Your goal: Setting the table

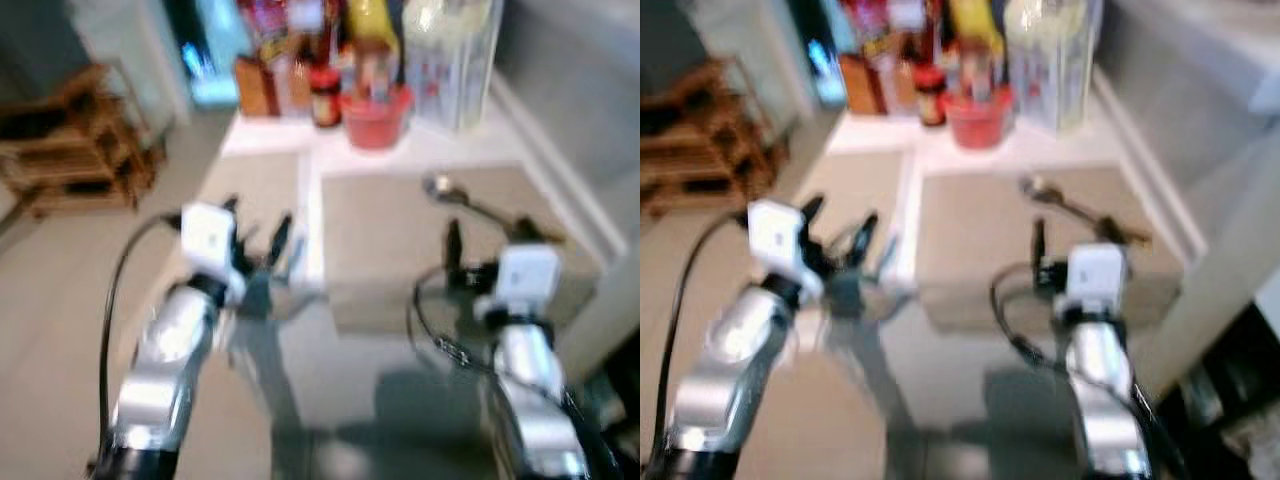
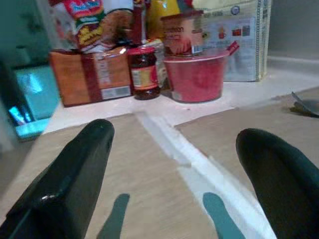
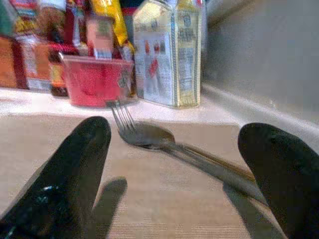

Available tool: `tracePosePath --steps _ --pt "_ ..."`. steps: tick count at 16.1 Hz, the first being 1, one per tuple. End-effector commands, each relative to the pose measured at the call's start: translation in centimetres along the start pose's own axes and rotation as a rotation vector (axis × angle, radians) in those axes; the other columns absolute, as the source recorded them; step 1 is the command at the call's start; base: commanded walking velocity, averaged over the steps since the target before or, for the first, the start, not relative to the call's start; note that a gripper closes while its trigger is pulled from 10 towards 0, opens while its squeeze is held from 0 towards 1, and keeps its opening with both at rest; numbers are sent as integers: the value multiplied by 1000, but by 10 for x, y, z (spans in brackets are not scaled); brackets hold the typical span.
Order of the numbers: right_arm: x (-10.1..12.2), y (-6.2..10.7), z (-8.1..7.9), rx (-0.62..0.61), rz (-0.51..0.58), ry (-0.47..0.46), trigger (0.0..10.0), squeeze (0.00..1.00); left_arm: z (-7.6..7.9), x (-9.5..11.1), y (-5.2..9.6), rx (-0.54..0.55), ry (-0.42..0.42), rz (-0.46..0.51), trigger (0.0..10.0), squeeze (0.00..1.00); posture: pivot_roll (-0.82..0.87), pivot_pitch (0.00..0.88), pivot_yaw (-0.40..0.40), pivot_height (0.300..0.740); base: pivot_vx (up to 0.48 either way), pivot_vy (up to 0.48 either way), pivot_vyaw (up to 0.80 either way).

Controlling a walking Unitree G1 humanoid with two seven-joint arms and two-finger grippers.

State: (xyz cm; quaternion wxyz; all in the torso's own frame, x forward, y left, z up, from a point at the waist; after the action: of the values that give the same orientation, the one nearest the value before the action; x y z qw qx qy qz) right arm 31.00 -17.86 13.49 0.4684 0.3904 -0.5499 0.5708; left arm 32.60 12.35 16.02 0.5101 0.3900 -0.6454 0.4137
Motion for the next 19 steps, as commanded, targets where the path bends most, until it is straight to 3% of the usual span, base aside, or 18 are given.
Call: tracePosePath --steps 1,5,9,15,19 --pt "-2 1 9 -24 -8 16 10000 0 4 3 -3 -10 5 9 10000 0 -173 0 117 740 0 0 0" --pt "0 -2 8 -18 -2 14 10000 0 2 1 -5 2 1 -4 10000 0 -175 0 117 740 0 0 0" --pt "-2 -7 5 -1 -5 13 10000 0 -4 1 -7 36 17 -6 10000 0 -167 0 117 740 329 -341 0" --pt "-5 -15 -7 70 -40 5 10000 0 -5 -4 -6 58 21 -25 10000 0 -166 0 112 740 361 -310 0" --pt "-8 -19 -18 148 -73 -5 10000 0 -4 -7 -7 62 29 -35 10000 0 -168 0 110 740 0 0 0"
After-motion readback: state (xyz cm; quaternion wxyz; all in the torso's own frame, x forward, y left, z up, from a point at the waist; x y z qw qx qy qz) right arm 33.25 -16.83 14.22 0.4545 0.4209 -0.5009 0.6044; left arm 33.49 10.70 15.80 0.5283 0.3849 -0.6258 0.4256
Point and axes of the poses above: a point about 5 cm out from each wrist's last joint towards the gripper, its own y axis pointing back from the gripper into the wrist, its own x axis along the axis of the wrist's last joint, z = x × y, the point moved 5 cm from there along -y, pointing out of the wrist towards the gripper, and after that the axes turned 5 degrees about -y, right-handed, at the moved point
